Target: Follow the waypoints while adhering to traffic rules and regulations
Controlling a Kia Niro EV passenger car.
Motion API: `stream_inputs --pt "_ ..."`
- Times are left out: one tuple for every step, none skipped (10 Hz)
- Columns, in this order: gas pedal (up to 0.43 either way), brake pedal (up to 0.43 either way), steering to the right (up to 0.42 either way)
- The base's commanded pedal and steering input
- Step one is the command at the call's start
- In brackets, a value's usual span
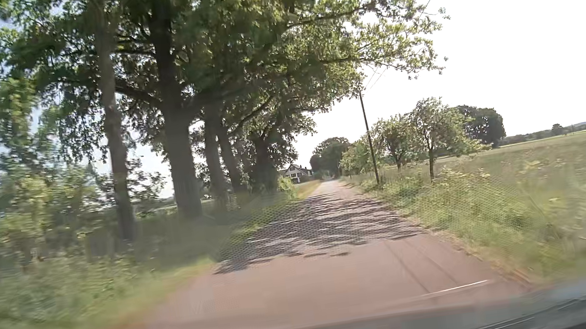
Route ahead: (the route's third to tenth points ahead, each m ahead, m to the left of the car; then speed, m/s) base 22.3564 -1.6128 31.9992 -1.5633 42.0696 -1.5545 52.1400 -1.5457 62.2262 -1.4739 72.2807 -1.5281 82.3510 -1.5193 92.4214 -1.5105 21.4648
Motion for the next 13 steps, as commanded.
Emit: stream_inputs --pt "0.268 0.006 0.002" --pt "0.268 0.006 0.002" --pt "0.268 0.006 0.002" --pt "0.268 0.006 0.002" --pt "0.268 0.006 0.003" --pt "0.268 0.006 0.003" --pt "0.268 0.006 0.002" --pt "0.268 0.006 0.002" --pt "0.268 0.006 0.002" --pt "0.268 0.006 0.003" --pt "0.268 0.006 0.003" --pt "0.268 0.006 0.003" --pt "0.268 0.006 0.002"
